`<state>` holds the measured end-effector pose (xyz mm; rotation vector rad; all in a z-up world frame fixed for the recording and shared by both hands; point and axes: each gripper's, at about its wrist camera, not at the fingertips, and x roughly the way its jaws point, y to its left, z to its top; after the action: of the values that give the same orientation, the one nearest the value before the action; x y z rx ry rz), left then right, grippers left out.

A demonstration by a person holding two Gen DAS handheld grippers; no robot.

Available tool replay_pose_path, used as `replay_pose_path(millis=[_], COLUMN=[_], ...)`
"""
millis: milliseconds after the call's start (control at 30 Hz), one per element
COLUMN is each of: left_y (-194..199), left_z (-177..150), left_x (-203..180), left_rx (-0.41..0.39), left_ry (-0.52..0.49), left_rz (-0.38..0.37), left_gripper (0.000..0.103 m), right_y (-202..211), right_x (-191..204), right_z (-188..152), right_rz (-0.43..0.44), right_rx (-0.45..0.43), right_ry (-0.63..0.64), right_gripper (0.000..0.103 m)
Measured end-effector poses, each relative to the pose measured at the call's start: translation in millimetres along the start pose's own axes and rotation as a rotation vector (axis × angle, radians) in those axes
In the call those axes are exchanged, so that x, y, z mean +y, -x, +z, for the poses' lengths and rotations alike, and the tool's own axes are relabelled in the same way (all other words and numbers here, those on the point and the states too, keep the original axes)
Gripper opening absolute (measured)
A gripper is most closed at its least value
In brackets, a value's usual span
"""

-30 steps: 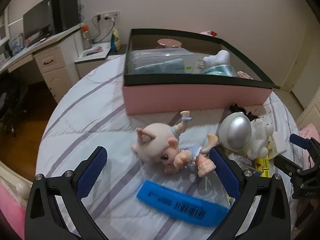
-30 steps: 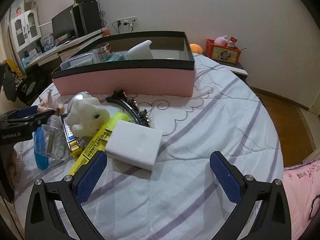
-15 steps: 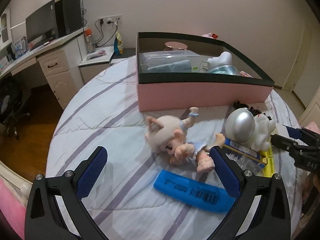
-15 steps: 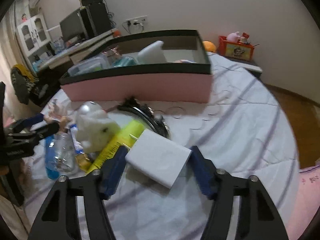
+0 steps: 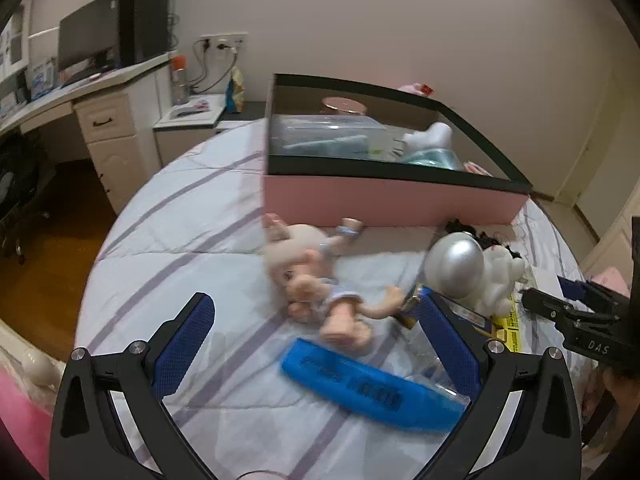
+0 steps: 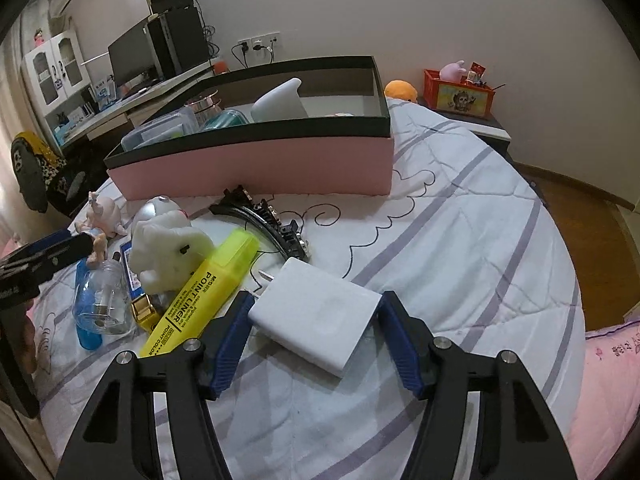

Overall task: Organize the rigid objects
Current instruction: 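Grasp the white power bank with the right gripper while the left grasps the doll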

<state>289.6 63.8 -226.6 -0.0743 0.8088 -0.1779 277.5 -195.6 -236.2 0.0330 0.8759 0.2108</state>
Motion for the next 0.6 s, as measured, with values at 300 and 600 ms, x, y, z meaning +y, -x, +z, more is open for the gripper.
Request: replay_pose_path(millis=[300, 600], left_y=[-29, -13], left_z=[11, 6], left_x=[8, 33], left_rx=[0.083, 0.029], left_ry=[0.043, 0.109], left_rz=[0.12, 0.235], left_gripper=[0.103, 0.103], right_y=[-2, -3], right_x=[0, 1], right_z=[0, 0], right_rz=[0.001, -0.006], right_rx=[0.007, 0.01], right_ry=[0.003, 0.01], right_gripper=[0.066, 0.066])
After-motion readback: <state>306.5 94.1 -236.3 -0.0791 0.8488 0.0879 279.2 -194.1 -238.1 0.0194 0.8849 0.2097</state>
